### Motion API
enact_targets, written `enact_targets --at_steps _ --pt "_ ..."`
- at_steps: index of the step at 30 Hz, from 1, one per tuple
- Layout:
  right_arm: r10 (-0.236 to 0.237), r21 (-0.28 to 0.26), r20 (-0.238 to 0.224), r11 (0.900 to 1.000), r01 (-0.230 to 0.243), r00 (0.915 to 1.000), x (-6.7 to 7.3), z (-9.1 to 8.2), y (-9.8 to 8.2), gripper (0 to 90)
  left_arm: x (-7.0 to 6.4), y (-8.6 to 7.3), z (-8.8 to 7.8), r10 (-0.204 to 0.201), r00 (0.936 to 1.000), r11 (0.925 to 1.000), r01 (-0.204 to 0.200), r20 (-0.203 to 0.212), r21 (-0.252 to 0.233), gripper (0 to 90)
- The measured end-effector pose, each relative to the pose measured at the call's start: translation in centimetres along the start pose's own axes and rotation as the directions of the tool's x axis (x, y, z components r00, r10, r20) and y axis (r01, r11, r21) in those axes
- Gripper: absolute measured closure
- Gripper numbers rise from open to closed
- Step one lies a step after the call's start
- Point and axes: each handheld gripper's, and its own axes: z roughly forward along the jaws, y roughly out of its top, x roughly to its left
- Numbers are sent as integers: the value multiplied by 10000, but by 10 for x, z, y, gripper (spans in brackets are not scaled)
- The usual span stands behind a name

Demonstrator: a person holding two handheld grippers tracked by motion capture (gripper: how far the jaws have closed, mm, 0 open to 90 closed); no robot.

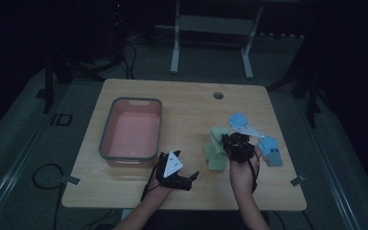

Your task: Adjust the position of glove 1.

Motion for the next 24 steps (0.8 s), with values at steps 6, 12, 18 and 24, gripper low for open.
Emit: enact_targets --at_steps 6,12,18,24 --pt "226 199 178 9995 -229 9996 9 15 -15 865 -2 1 1 359 9992 9992 -361 156 140 12" --pt "140 875 346 9960 -170 9993 14 35 -34 865 -2 1 2 314 9994 9993 -316 119 178 11" --pt "41 1323 451 9912 -100 9990 11 48 -46 862 -4 1 3 422 9991 9989 -423 66 206 12" --pt "196 1549 201 9877 -225 9996 7 55 -54 853 -3 1 3 341 9993 9993 -343 179 146 12"
